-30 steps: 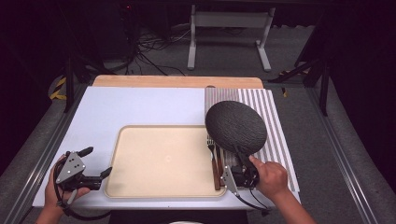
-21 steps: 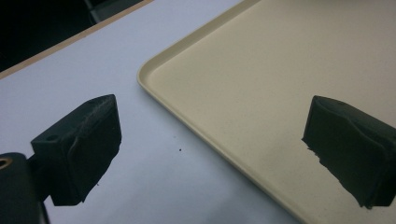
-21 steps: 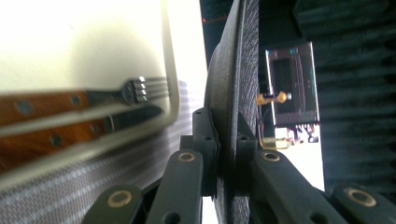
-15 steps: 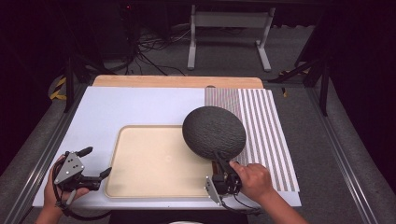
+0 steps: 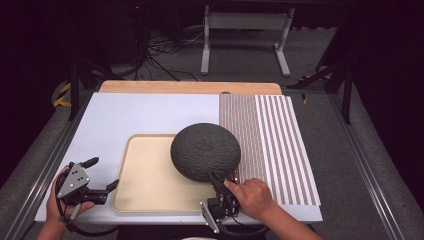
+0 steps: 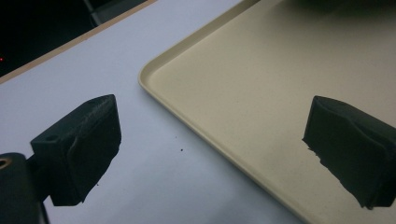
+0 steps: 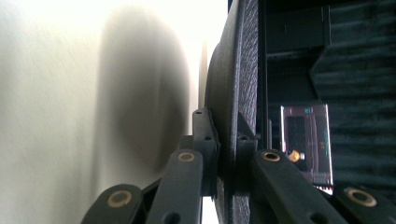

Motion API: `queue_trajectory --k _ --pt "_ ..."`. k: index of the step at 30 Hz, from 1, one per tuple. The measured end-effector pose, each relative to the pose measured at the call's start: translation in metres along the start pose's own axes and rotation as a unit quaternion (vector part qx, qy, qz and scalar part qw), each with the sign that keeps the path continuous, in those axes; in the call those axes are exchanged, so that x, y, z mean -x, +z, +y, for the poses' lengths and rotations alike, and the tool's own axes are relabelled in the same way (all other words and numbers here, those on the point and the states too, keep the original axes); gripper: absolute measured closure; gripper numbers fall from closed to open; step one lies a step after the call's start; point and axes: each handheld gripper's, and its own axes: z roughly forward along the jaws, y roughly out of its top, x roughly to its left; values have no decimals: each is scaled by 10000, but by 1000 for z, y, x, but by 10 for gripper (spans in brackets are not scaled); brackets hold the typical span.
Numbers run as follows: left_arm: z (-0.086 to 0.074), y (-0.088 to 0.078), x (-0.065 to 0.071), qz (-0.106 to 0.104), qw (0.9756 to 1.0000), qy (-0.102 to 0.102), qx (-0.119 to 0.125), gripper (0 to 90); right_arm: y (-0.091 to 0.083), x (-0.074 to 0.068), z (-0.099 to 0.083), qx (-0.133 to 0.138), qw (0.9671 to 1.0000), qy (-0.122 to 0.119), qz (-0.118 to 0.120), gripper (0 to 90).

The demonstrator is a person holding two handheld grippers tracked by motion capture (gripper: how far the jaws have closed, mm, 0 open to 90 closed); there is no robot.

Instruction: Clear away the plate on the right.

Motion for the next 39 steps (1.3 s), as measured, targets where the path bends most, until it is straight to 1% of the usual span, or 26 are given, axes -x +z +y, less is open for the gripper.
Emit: queue_trajectory --k 1,2,3,6,14,16,19,22,24,26,27,29,31,32,33,35,37,39 --pt "0 0 0 0 10000 0 0 48 0 0 0 0 10000 0 0 854" --pt "0 0 1 -8 10000 -1 -6 48 1 -1 6 75 10000 -14 53 854" --pt "0 0 0 3 10000 36 -4 48 1 -1 6 75 10000 -14 53 854" --pt "0 0 0 4 10000 13 6 48 2 -2 13 158 9998 -86 88 854" --pt "0 -1 0 15 10000 27 -11 48 8 -9 29 389 9985 -223 302 854" --pt "0 -1 0 12 10000 19 -10 48 8 -10 30 379 9984 -230 343 854" --pt "0 -1 0 35 10000 40 -17 48 11 -12 33 394 9980 -302 403 854" --pt "1 -1 1 49 9999 128 -68 48 14 -14 36 400 9975 -350 466 853" --pt "1 -1 1 56 9999 119 -52 48 16 -16 38 402 9973 -351 506 853" --pt "1 -1 1 49 9999 120 -52 48 17 -17 39 409 9967 -411 567 852" --pt "1 -1 1 55 9999 122 -57 48 17 -18 40 367 9967 -400 608 851" --pt "0 -1 1 63 9999 136 -75 48 19 -20 40 426 9962 -409 634 850" --pt "1 -1 1 54 9998 154 -83 48 20 -22 41 441 9961 -380 656 850" --pt "1 -1 1 60 9998 157 -78 48 21 -22 42 455 9956 -422 705 851" --pt "1 -1 1 67 9998 155 -68 48 21 -24 43 457 9957 -378 718 852" --pt "0 -1 1 69 9998 157 -78 48 22 -24 43 472 9955 -404 720 852" --pt "0 -1 1 39 9999 129 -84 48 22 -24 42 504 9955 -340 724 852" --pt "0 -1 1 66 9998 158 -104 49 23 -23 40 562 9954 -188 753 851"
